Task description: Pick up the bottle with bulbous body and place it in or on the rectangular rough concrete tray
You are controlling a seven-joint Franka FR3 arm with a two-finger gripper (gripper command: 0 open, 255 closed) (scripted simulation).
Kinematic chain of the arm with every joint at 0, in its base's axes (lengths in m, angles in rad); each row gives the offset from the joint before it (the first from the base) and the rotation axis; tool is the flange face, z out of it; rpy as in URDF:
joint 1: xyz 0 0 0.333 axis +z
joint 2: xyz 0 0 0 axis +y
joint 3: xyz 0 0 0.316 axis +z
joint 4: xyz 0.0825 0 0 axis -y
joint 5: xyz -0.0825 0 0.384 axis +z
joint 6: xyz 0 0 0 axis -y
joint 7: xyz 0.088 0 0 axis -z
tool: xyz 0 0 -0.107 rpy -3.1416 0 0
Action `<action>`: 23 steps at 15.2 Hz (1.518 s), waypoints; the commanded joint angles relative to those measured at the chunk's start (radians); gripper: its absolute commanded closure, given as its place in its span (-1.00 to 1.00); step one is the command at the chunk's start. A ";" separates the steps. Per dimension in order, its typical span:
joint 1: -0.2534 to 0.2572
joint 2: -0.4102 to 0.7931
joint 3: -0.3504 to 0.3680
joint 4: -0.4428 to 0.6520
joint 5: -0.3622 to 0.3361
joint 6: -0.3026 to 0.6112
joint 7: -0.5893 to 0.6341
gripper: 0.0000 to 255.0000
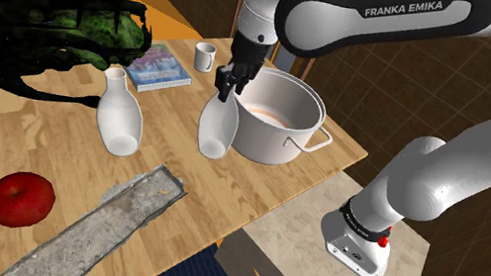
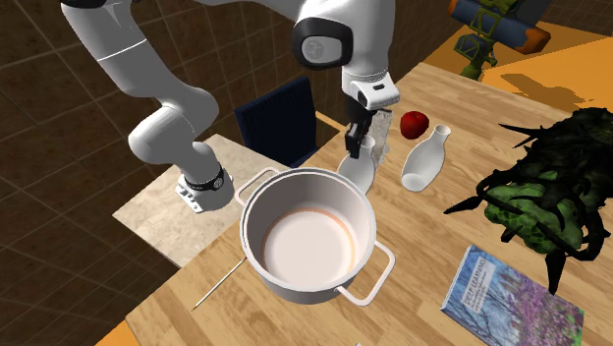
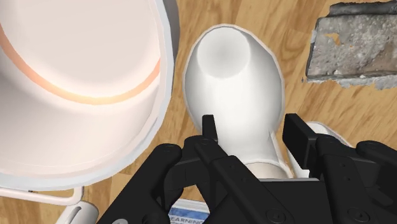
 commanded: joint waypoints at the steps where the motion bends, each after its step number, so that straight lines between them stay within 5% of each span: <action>1: 0.000 -0.010 -0.003 0.023 0.002 -0.032 -0.002 1.00; 14: -0.003 -0.038 -0.020 0.172 0.002 -0.209 -0.012 1.00; 23: 0.051 0.091 0.141 0.394 -0.029 -0.305 0.223 1.00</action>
